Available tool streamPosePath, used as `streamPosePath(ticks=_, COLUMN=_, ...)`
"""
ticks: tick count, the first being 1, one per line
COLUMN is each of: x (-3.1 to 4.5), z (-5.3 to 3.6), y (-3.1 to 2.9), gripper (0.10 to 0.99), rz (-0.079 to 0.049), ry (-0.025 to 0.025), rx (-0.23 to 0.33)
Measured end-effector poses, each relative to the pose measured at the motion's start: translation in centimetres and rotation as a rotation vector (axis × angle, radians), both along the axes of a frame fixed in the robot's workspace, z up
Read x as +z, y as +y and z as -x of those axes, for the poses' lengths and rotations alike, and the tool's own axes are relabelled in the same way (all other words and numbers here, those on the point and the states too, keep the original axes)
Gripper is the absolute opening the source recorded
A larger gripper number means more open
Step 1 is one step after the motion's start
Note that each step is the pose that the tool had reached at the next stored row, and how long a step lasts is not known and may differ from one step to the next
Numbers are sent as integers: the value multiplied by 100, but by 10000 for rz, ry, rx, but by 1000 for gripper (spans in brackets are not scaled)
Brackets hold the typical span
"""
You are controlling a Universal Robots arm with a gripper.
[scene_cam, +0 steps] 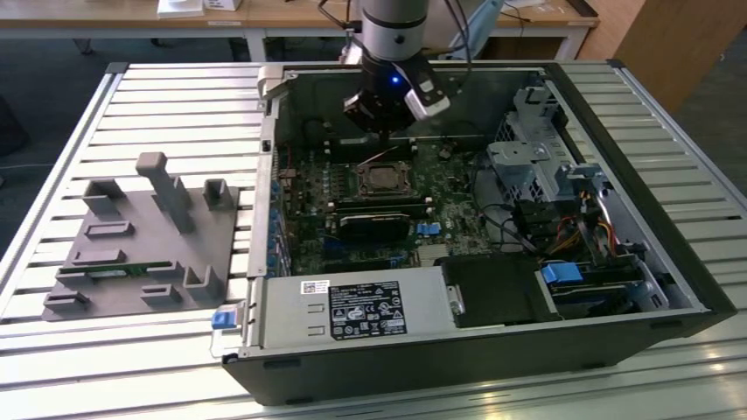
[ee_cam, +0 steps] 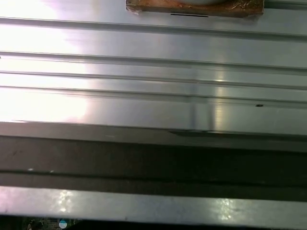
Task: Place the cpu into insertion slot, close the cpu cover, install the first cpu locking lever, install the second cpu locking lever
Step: 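Install the first cpu locking lever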
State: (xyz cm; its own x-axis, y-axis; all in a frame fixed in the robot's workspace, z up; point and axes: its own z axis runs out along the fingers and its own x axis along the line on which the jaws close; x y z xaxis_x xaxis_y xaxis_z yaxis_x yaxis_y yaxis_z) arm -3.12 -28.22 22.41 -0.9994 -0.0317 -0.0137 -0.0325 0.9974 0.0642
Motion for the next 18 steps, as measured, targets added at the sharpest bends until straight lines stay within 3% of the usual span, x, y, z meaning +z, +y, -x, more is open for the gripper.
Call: streamPosePath(ticks=18, x=-110, z=-117, y=3, gripper=106, rz=6, ry=2, rx=0)
